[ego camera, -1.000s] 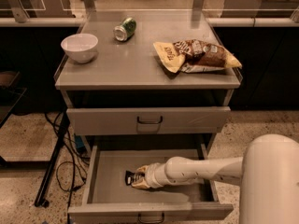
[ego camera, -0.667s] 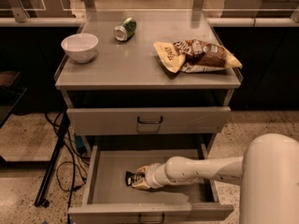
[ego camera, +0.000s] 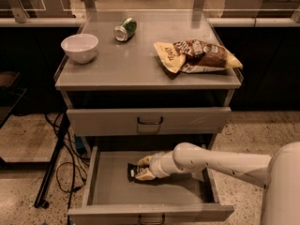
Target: Pick rxbar chocolate from middle drawer and place on counter
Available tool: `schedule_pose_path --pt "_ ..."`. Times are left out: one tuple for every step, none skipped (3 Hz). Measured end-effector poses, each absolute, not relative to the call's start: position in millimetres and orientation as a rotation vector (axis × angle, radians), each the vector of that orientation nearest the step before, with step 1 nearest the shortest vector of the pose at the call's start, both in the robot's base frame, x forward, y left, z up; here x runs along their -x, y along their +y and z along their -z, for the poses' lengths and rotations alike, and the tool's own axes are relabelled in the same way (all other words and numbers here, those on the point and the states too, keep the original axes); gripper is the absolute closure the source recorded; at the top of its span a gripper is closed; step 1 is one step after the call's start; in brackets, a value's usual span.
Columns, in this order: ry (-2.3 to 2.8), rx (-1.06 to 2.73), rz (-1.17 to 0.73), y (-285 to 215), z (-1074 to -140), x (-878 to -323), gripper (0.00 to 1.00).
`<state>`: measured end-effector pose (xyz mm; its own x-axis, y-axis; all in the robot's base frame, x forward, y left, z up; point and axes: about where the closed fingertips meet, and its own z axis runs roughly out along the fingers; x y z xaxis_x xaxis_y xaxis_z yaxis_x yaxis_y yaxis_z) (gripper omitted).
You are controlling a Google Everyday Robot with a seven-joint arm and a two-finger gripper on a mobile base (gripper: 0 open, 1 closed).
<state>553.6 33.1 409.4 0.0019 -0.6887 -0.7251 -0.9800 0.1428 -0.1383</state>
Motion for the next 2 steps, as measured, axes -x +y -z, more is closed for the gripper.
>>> schedule_pose_path --pt "1.646 1.649 -0.561 23.2 -471.9 -550.6 1.00" --pt "1.594 1.666 -0.568 16.0 -505.7 -542.0 1.00"
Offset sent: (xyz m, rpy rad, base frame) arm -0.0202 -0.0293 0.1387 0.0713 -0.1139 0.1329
